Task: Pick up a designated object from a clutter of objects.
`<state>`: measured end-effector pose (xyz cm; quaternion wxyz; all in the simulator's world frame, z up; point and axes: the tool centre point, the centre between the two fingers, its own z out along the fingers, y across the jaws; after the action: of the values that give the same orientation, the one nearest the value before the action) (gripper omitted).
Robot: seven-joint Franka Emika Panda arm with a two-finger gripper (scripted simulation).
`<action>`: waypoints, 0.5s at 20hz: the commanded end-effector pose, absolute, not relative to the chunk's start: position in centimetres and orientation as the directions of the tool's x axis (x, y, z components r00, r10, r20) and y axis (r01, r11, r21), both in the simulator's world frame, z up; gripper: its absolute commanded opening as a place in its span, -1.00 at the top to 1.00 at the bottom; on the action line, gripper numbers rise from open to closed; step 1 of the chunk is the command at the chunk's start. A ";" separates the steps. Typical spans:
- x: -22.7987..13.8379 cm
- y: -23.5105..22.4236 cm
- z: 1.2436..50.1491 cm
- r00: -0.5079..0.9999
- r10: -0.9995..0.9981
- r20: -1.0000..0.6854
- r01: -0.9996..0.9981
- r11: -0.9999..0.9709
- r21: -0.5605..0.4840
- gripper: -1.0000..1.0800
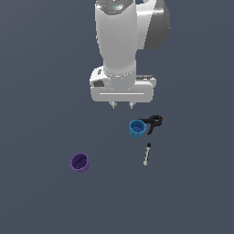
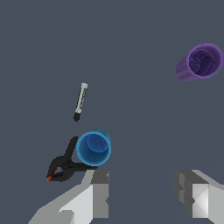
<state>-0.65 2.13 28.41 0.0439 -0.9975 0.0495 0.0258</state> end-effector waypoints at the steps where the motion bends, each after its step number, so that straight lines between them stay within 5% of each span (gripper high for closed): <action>1: -1.1 2.4 27.0 0.986 -0.138 -0.092 -0.148 -0.982 -0.115 -0.23; 10: -3.3 3.9 20.7 0.898 -0.332 -0.290 -0.400 -0.889 -0.222 -0.23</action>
<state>-2.90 3.63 21.79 0.1258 -0.9717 0.1678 0.1083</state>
